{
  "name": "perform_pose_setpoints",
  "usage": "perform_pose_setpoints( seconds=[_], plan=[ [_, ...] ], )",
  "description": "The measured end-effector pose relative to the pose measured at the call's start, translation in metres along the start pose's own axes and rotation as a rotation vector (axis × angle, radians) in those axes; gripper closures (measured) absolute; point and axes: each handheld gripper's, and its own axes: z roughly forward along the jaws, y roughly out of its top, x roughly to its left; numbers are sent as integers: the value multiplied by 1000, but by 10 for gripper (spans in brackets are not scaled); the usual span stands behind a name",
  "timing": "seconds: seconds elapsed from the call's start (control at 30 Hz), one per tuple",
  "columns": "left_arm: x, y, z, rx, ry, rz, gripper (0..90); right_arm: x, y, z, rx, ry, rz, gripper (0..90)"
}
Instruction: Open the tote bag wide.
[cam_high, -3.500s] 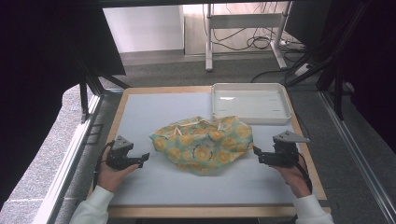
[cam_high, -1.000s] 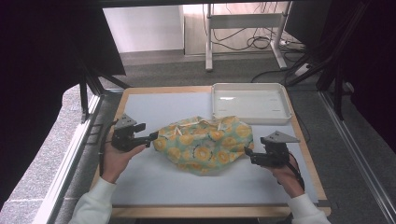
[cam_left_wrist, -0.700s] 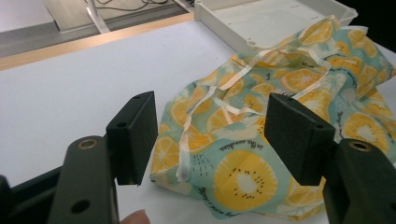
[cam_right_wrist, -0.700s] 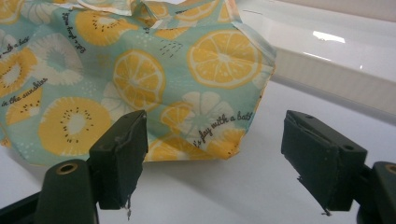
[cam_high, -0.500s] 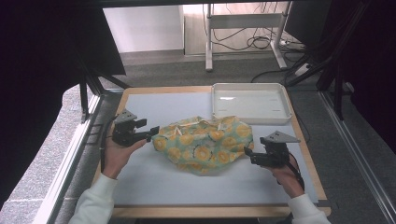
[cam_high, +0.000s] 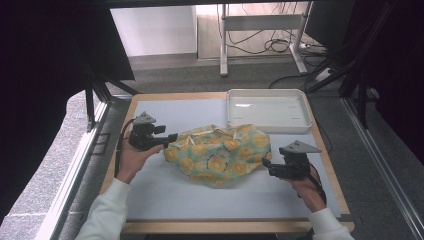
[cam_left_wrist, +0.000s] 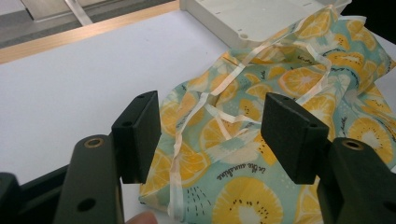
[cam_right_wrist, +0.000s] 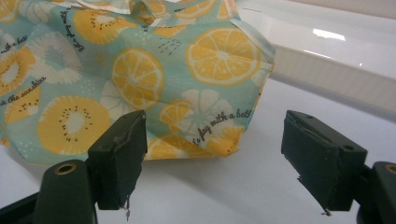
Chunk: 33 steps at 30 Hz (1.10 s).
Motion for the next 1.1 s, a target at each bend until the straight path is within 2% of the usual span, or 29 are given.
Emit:
perform_pose_setpoints(
  seconds=[0.17,0.27,0.4,0.7,0.83,1.1],
  plan=[
    [1,3,6,8,-13,-6,380,0,0,-1,-3,-7,2,226],
    [5,5,12,11,-45,-13,381,0,0,-1,-3,-10,1,226],
    [7,7,24,53,-33,-1,381,0,0,-1,2,-9,0,226],
    [15,13,38,86,-39,1,400,0,-1,1,18,-21,4,226],
    [20,10,45,115,-31,-12,397,-1,-2,1,22,-20,10,225],
    [23,6,56,184,-29,2,417,0,-2,2,23,-16,4,223]
  ],
)
